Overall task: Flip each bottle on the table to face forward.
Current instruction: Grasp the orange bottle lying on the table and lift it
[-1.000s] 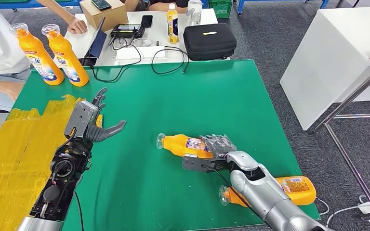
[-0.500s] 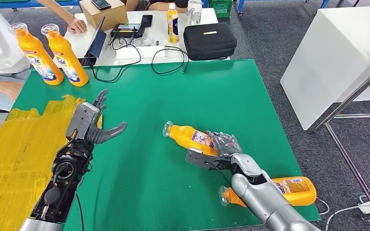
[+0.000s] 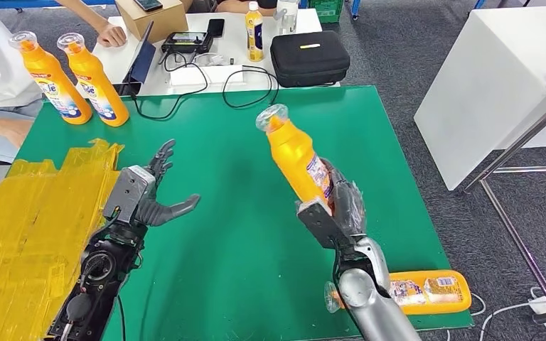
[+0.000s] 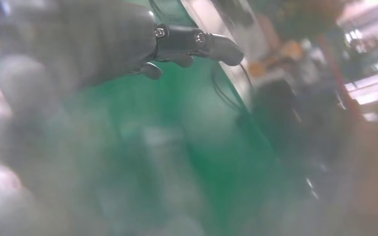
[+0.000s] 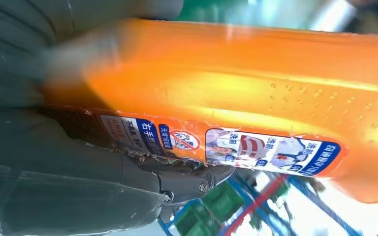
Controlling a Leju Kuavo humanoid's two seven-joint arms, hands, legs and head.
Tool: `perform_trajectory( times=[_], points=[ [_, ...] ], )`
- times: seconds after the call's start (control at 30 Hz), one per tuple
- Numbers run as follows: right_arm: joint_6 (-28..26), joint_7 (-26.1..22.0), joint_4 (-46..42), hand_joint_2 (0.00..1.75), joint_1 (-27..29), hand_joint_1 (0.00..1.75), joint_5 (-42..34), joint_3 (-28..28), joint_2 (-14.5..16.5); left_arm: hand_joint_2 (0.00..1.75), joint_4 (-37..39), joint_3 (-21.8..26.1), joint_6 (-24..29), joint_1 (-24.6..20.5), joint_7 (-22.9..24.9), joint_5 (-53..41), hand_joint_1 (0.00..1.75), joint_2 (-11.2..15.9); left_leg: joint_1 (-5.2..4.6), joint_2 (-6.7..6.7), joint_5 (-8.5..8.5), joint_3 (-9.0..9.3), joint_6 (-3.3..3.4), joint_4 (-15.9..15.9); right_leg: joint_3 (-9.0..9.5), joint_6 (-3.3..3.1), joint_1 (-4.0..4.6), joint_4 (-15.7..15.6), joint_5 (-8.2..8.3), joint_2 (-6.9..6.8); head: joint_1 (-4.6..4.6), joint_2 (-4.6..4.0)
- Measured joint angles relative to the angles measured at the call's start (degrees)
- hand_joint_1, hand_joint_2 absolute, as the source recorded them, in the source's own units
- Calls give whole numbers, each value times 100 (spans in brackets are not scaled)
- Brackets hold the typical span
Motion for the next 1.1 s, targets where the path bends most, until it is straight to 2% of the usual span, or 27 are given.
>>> perform_trajectory(
  times=[0.27, 0.37, 0.87, 1.1],
  points=[
    [-142, -629, -507, 175, 269, 175, -469, -148, 265, 175, -231, -401, -1287, 46, 19, 1442, 0, 9, -1, 1, 0, 1, 0, 0, 0, 0, -1, -1, 1, 1, 1, 0],
    [-144, -787, -517, 175, 265, 175, -586, -135, 342, 175, -232, -524, -1599, 7, 78, 1911, 0, 14, 0, 0, 2, 1, -1, 0, 1, -1, 0, 0, 2, 0, -1, 0],
    [-128, -814, -500, 175, 223, 175, -651, 20, 473, 175, -231, -852, -1710, -169, 144, 2253, 0, 30, 0, 0, 1, 0, -1, 0, 0, 0, 0, 0, 1, 0, 1, -1],
    [-9, -817, -288, 175, 80, 175, -530, 304, 542, 175, -260, -1016, -1627, -242, 179, 2440, 0, 54, 1, 0, 2, 1, -1, 0, 0, -1, 1, 2, 2, 1, 1, 0]
  ],
)
